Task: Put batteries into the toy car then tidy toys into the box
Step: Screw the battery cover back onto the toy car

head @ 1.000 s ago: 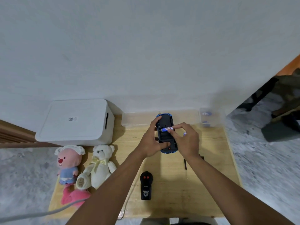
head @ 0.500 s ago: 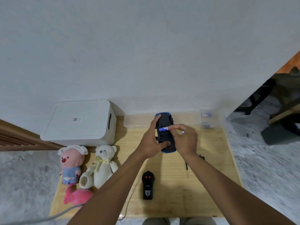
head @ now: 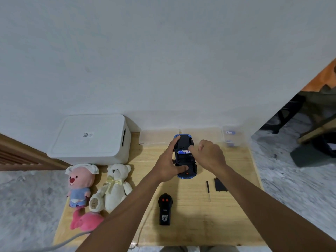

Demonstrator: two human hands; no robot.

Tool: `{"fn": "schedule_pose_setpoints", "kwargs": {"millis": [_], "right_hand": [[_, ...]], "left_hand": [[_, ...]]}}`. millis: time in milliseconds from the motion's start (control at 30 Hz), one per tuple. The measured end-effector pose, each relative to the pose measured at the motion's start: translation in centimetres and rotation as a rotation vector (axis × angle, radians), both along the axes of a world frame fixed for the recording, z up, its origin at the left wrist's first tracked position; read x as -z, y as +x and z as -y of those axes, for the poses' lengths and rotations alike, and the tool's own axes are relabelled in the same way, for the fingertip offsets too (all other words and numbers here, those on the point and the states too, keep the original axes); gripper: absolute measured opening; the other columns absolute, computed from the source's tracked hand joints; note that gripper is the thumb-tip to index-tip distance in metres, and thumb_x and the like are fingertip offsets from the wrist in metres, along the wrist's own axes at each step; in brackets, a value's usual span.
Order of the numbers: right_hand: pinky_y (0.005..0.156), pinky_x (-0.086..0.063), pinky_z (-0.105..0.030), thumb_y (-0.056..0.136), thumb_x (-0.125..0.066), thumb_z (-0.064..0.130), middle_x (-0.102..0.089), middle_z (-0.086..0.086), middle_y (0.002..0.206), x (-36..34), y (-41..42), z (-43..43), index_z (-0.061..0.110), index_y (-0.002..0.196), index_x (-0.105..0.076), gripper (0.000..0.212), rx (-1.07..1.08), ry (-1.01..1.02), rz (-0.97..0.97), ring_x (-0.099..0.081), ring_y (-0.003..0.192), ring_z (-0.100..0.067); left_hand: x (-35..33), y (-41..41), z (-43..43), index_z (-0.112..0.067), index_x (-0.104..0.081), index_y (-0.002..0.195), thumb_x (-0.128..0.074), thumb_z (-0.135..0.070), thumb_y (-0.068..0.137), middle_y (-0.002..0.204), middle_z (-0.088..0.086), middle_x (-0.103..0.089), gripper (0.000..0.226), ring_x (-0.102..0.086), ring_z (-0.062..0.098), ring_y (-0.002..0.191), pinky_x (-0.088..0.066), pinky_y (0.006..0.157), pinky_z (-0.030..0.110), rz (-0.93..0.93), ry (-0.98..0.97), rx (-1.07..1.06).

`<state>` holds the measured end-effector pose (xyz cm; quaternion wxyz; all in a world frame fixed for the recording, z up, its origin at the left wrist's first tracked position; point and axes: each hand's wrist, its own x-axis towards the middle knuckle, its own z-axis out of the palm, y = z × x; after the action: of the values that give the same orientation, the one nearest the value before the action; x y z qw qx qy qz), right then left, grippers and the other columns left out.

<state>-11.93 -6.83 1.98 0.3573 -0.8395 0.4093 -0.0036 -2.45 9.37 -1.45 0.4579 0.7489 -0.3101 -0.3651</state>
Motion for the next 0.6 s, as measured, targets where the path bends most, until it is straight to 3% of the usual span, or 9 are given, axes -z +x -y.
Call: {"fn": "schedule_pose_setpoints", "kwargs": {"millis": [133,233,300,367,467,600], "right_hand": [[0.065,-0.038,-0.033,0.103,-0.033,0.037,-0.056,-0.002,0.093,-0.8,0.5,1.0,0.021,0.095,-0.048,0.023,-0.226,0.269,-0.121,-0.05,0.079,-0.018],[0.074,-0.041,-0.023,0.106,-0.033,0.023,-0.057,-0.001,0.123,-1.4,0.9,1.2,0.022,0.125,-0.055,0.029,-0.311,0.368,-0.087,-0.055,0.108,-0.017],[0.074,-0.041,-0.019,0.104,-0.04,0.018,-0.055,0.001,0.129,-1.6,1.0,1.2,0.024,0.137,-0.053,0.036,-0.334,0.382,-0.046,-0.054,0.113,-0.018],[0.071,-0.043,-0.019,0.103,-0.053,0.023,-0.058,0.002,0.123,-1.7,0.9,1.0,0.026,0.135,-0.051,0.033,-0.355,0.347,0.02,-0.058,0.107,-0.019],[0.067,-0.047,-0.019,0.092,-0.074,0.028,-0.071,-0.001,0.101,-1.6,0.5,0.5,0.023,0.117,-0.055,0.031,-0.289,0.395,0.14,-0.068,0.09,-0.014],[0.071,-0.046,-0.026,0.092,-0.071,0.036,-0.076,0.004,0.077,-1.5,0.5,-0.3,0.021,0.094,-0.065,0.016,-0.295,0.294,0.146,-0.066,0.079,-0.006]], "left_hand": [[0.4,-0.1,-0.2,-0.04,-0.018,0.162,-0.081,-0.003,0.083,0.143,-0.016,-0.053,0.108,-0.056,-0.017,0.115,-0.054,0.081,0.01,0.0,0.002,0.012],[0.9,-0.1,-0.4,-0.037,-0.017,0.162,-0.082,-0.004,0.083,0.141,-0.016,-0.051,0.108,-0.055,-0.021,0.112,-0.053,0.079,0.009,0.003,0.007,0.018],[1.0,0.0,-0.6,-0.038,-0.017,0.162,-0.082,-0.005,0.083,0.14,-0.017,-0.051,0.108,-0.056,-0.021,0.11,-0.053,0.079,0.01,-0.001,0.01,0.017],[1.1,0.1,-0.7,-0.04,-0.017,0.162,-0.083,-0.006,0.083,0.142,-0.018,-0.051,0.108,-0.057,-0.02,0.11,-0.054,0.079,0.01,-0.009,0.008,0.014],[1.0,0.2,-0.7,-0.042,-0.017,0.161,-0.083,-0.008,0.083,0.146,-0.017,-0.049,0.108,-0.062,-0.011,0.112,-0.056,0.081,0.014,-0.019,0.002,0.009],[1.2,0.0,-0.7,-0.044,-0.017,0.161,-0.084,-0.008,0.082,0.146,-0.015,-0.051,0.109,-0.065,-0.002,0.114,-0.058,0.084,0.018,-0.025,-0.001,0.001]]}}
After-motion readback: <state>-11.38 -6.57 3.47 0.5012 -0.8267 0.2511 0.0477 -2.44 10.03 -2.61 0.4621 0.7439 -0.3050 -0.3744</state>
